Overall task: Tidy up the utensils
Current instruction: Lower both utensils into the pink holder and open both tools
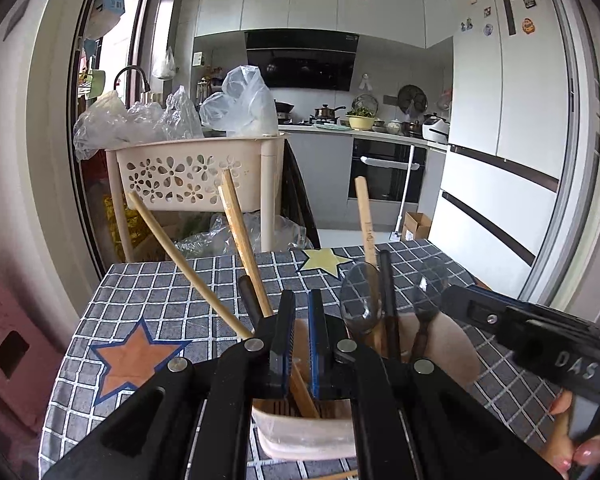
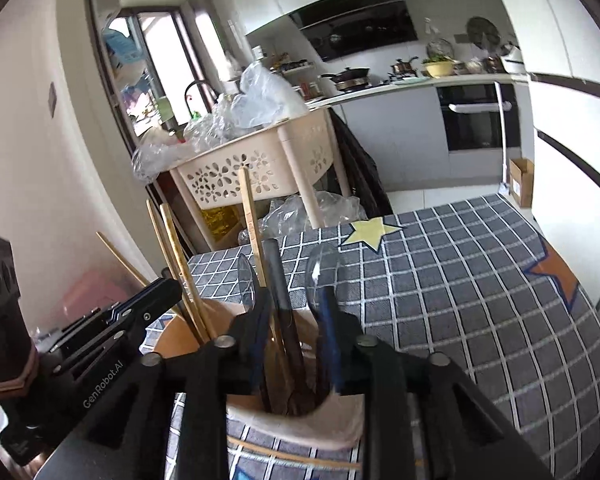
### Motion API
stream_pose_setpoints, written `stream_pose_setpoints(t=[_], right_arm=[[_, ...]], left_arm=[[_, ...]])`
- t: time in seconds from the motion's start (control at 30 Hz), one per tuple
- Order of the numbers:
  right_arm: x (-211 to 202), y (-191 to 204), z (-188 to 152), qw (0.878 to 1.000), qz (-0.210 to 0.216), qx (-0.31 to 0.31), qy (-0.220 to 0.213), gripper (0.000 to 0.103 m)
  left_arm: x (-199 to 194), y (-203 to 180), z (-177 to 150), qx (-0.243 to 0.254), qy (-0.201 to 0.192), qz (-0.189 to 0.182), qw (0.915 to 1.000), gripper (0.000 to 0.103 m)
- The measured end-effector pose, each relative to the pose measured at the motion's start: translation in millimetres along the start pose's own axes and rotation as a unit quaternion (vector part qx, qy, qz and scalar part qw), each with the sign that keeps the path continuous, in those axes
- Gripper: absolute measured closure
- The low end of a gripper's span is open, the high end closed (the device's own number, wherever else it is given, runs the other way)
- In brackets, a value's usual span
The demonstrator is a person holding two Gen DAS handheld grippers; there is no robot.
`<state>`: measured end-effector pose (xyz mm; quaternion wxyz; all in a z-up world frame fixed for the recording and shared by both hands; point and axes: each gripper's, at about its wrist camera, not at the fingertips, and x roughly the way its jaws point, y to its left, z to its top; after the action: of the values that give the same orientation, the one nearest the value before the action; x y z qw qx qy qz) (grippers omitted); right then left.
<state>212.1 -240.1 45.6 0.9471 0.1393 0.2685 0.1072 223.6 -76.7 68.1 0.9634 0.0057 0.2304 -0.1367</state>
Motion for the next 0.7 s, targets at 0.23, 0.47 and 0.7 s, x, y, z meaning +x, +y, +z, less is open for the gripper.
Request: stream_pose_setpoints(t=[0.23,0.47,0.7], right_arm=[[-35,-11,-20,0.998,-0.002,0.053,0.021,0.048],[-50,-17,-53,0.993,-0.017,0.094,0.068,0.042],[-62,-15,-86,0.988,-0.025,0.115,0.104,0.038]], left_arm=[[-25,0,-10,0.000,0.041,-0.007,0.9991,0.065],[-43,5,-35,-0.010,0.111,-0.002,0.9938,0.065],[-60,4,-51,0.002,0.139,0.004,0.9903,0.065]])
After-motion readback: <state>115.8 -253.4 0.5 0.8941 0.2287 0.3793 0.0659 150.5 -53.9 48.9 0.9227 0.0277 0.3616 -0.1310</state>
